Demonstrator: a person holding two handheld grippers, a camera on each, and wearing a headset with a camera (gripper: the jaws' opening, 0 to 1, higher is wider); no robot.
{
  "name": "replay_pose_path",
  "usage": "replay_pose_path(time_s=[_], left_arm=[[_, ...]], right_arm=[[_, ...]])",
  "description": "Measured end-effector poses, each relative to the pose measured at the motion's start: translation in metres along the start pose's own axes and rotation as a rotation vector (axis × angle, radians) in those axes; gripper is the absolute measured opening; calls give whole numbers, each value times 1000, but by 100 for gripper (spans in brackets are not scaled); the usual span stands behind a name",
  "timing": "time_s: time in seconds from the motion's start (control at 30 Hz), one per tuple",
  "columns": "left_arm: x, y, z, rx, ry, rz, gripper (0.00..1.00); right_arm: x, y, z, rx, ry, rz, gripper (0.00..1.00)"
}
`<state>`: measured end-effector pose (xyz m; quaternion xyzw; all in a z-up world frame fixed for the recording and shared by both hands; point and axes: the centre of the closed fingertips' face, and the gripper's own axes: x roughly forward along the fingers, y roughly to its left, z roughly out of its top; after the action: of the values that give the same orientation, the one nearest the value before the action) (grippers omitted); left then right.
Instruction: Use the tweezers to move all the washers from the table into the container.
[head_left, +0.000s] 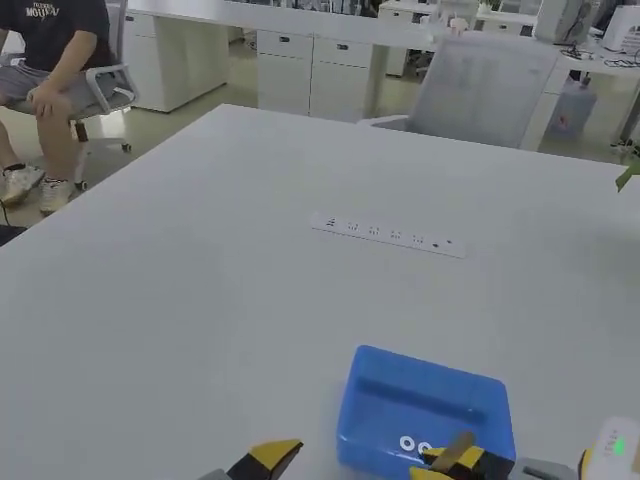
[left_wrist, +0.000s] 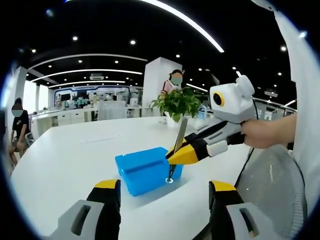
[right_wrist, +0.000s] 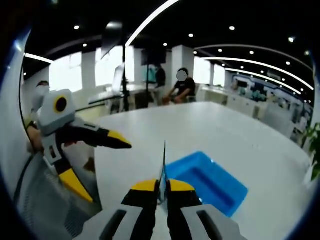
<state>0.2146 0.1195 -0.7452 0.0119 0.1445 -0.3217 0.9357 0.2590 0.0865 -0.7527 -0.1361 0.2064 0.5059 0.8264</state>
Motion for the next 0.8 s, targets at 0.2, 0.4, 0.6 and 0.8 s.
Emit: replay_pose_path(time_s=[0.2,0.4,0.6,0.8], left_arm=[[-1,0,0,-4,-1,3,72],[-1,1,-1,-2,2,3,72],[-1,1,-1,-4,4,5,71],[-1,0,-2,-5,7,2,70]], right_arm=[[3,-4,5,-7,-8,-5,3],[8,-9,10,-9,-15,-7,3],[12,-13,12,-9,-18,-9,3],[17,-20,13,8,-19,-13,3]])
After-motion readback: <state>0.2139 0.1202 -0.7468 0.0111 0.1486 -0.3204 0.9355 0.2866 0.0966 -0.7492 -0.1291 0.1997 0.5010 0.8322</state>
